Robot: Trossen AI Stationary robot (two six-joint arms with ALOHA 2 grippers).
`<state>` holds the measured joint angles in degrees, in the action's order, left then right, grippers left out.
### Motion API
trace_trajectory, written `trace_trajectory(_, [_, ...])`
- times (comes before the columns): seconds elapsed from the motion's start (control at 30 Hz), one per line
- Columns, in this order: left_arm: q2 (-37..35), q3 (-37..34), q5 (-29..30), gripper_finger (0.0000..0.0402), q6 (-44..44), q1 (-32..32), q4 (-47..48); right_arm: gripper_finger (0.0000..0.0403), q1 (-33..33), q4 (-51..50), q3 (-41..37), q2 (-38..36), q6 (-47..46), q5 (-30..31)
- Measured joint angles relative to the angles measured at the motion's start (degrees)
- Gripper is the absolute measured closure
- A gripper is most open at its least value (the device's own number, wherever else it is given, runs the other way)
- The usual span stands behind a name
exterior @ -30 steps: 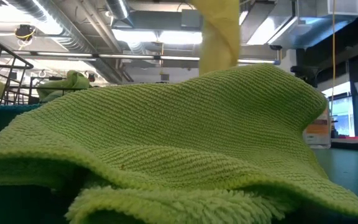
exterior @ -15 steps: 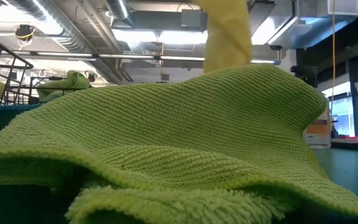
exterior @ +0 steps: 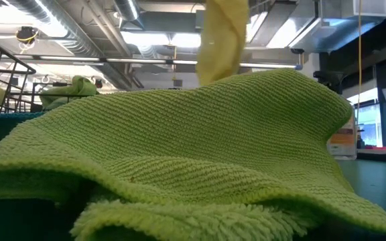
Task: Sort microfiber towel by color & place in baskets
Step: Put the yellow microfiber cloth into the gold wire basket
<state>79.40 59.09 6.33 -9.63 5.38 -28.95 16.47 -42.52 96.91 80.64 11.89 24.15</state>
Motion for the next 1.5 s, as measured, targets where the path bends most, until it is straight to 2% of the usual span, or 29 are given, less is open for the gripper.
trace_trajectory(0.73, [0.1,0.0,0.0,0.0284,0.2,0.0,0.7,0.0397,0.0,16.8,0.0,1.9,5.6,-0.8])
trace_trajectory(0.9, [0.1,0.0,0.0,0.0314,0.2,0.0,1.5,0.0397,0.0,17.0,0.0,2.8,6.6,-0.8])
trace_trajectory(1.13, [0.1,0.0,0.2,0.0391,0.1,-0.4,1.5,0.0397,0.0,17.0,0.0,2.9,6.6,-0.8])
trace_trajectory(1.37, [0.1,0.0,0.2,0.0399,0.1,-0.8,1.5,0.0394,0.0,16.9,0.0,2.9,6.5,-0.7])
trace_trajectory(1.5, [0.1,0.0,0.2,0.0399,0.1,-0.8,1.5,0.036,0.0,16.9,0.0,2.9,6.5,-0.7])
